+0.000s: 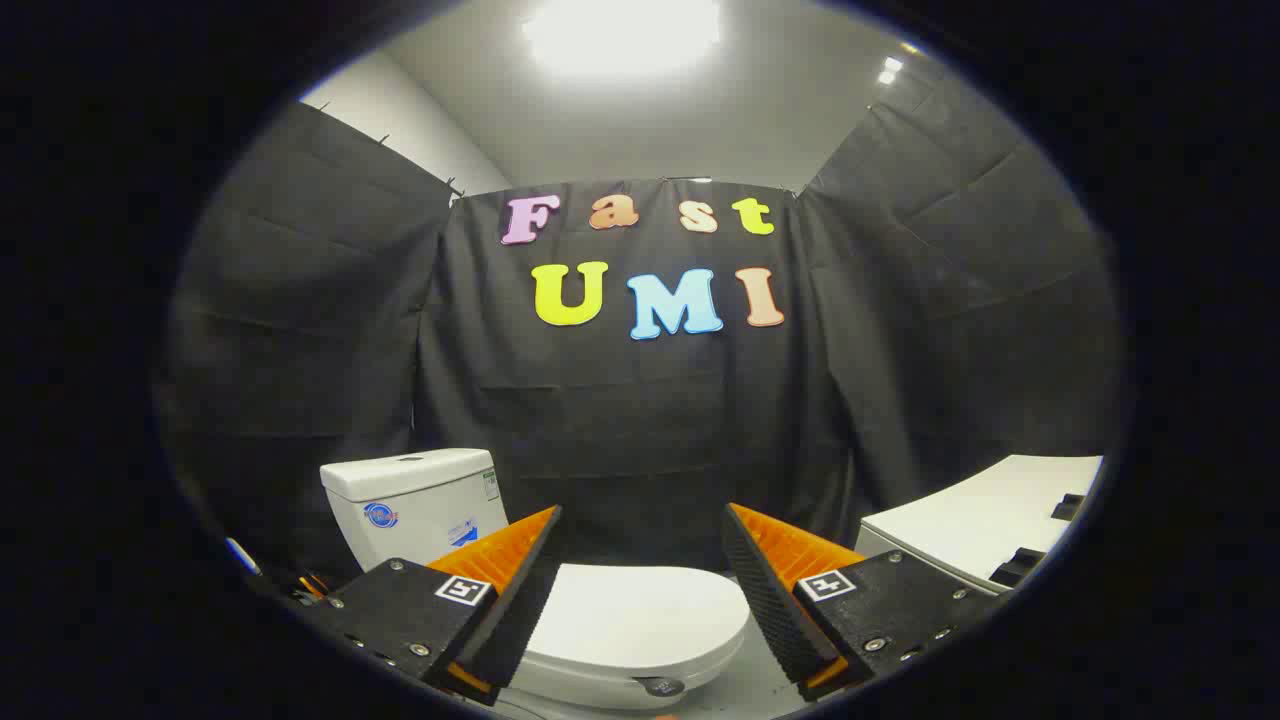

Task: Open the toilet lid.

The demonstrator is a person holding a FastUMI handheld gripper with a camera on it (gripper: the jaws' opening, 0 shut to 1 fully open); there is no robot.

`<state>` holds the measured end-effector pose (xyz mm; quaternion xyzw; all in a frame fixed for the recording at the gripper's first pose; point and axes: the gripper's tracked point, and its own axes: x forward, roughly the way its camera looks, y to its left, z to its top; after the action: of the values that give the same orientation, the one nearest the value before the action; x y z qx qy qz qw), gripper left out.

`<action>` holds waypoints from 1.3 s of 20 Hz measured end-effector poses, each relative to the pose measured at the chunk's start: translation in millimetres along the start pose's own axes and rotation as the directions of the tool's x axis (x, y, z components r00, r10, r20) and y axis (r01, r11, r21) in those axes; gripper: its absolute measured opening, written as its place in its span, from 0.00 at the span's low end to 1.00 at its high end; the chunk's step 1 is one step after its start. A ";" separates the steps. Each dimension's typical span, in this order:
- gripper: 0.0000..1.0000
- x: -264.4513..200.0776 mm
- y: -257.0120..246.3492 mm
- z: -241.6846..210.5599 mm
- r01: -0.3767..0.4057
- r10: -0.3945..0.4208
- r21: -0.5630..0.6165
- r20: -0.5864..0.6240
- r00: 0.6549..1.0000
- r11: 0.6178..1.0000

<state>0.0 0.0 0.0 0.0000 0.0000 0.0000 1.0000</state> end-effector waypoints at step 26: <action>0.96 17.4 4.0 -33.5 -0.102 0.110 0.107 -0.074 0.991 0.989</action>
<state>17.4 4.0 -33.5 0.0514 0.0397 0.0533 0.9965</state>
